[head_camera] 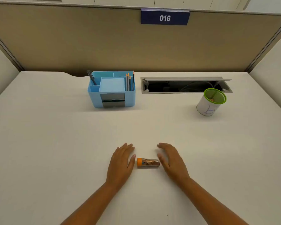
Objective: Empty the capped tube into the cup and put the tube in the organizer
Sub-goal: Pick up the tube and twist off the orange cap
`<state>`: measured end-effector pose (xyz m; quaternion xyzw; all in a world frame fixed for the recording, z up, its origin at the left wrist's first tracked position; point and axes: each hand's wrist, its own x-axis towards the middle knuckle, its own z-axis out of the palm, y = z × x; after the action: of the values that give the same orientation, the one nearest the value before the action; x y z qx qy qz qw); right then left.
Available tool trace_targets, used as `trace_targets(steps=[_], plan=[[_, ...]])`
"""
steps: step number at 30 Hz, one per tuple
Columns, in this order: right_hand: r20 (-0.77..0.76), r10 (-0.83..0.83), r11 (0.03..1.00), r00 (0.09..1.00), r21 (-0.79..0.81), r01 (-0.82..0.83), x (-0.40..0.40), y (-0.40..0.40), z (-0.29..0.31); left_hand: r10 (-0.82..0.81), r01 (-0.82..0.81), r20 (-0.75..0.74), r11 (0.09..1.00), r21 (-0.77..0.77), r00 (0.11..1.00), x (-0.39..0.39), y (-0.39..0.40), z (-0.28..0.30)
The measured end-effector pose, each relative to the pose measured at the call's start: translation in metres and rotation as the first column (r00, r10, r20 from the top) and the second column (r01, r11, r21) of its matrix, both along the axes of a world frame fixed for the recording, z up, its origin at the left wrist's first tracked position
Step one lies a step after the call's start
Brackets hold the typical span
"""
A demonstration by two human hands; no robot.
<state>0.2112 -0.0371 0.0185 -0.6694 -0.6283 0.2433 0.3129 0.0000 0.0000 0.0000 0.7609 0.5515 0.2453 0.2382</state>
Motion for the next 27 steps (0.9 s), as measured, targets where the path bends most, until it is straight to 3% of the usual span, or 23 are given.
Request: trace_targets(steps=[4,10,13,15,18,21,27], plan=[[0.233,0.261,0.959,0.937,0.046,-0.278,-0.016,-0.006,-0.005,-0.126,0.130,-0.057,0.990,0.063,0.990,0.001,-0.009,0.003],[0.309,0.212,0.959,0.927,0.114,-0.258,-0.025,-0.002,-0.010,-0.115,0.114,0.047,0.993,0.034,0.992,0.001,-0.003,0.004],[0.203,0.179,0.975,0.963,0.091,-0.201,-0.033,-0.002,-0.002,-0.018,0.040,0.233,0.995,-0.089,0.972,0.006,-0.002,0.015],[0.086,0.136,0.988,0.987,0.061,-0.141,-0.040,-0.001,0.008,0.109,0.010,0.425,0.964,-0.267,0.899,0.013,-0.002,0.028],[-0.100,0.070,0.996,0.993,-0.050,-0.076,-0.051,0.001,0.022,0.278,-0.019,0.599,0.915,-0.402,0.751,0.028,0.001,0.047],[-0.240,0.018,0.997,0.971,-0.073,-0.036,-0.061,0.002,0.031,0.361,0.020,0.695,0.880,-0.475,0.623,0.044,0.001,0.065],[-0.480,-0.121,0.992,0.869,-0.041,0.116,-0.079,0.001,0.047,0.334,0.092,0.771,0.889,-0.449,0.542,0.069,-0.002,0.091]])
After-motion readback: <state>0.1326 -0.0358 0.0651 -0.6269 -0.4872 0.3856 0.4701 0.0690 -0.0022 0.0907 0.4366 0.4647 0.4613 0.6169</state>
